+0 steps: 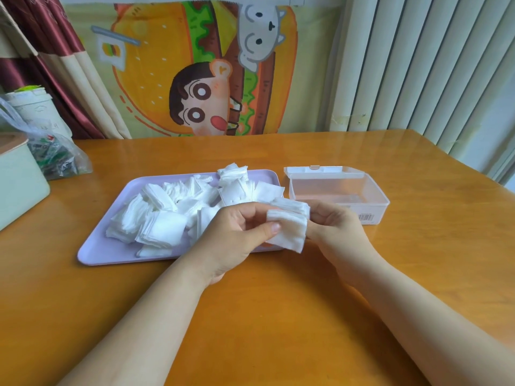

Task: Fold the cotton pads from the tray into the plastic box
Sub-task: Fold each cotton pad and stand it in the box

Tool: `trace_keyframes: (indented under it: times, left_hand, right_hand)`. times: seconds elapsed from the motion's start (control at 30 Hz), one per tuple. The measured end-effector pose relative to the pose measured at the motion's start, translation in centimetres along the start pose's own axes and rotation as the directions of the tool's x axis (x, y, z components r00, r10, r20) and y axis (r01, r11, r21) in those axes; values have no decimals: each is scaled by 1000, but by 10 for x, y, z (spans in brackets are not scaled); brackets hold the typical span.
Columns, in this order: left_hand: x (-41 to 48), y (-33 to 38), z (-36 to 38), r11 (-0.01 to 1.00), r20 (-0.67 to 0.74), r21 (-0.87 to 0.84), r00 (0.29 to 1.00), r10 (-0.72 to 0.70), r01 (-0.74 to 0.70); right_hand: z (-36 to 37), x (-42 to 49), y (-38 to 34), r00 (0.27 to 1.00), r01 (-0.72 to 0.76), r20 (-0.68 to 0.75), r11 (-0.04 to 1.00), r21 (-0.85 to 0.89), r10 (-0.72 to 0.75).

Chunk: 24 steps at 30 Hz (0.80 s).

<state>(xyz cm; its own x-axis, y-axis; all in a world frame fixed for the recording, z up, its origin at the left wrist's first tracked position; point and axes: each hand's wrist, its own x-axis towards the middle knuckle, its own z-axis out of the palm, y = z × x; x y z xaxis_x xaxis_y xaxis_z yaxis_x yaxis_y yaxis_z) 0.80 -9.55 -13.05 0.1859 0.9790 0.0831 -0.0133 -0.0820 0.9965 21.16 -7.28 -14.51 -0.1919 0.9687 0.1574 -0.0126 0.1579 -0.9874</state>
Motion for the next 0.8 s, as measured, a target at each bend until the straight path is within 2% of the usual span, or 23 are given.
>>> trace_keyframes:
  times: [0.13,0.23,0.53,0.7,0.8]
  left_hand:
    - [3,-3,-2,997,-130,72,991,-8,18]
    - [5,-5,-4,998,-204,50,979,-15,26]
    - [4,-4,-4,999,-109,33,994,-1,4]
    - [8,-8,-3,999,-299,40,954,20,-9]
    - [9,-8,-4,999,-313,-9,949,34,-39]
  right_hand:
    - [2,-1,-1,998,-8,63,1000,22,7]
    - [2,0,2,997,-9,71,999,38,7]
    - [0,2,4,995,-74,72,995,65,70]
    - [-3,2,0,991,-106,92,990,89,97]
    - [-1,2,0,994,-108,15,991,83,107]
